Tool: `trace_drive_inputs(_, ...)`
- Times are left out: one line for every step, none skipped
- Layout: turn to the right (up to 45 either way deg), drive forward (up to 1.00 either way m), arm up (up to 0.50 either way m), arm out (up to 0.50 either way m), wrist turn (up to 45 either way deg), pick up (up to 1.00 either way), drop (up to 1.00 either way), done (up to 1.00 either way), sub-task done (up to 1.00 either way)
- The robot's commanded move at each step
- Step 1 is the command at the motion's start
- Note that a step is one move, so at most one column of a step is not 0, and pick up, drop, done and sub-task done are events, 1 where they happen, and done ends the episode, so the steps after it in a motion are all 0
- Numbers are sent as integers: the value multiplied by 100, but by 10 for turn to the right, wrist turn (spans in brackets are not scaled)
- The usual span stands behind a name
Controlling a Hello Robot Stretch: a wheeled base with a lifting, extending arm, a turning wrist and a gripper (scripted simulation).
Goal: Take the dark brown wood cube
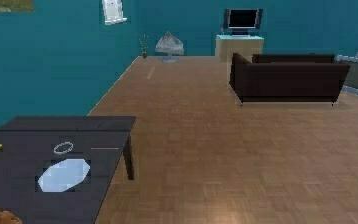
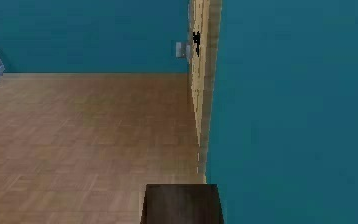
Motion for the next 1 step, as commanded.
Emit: trace_drive_inputs(0,0,0,0,0,0,0,100,0)
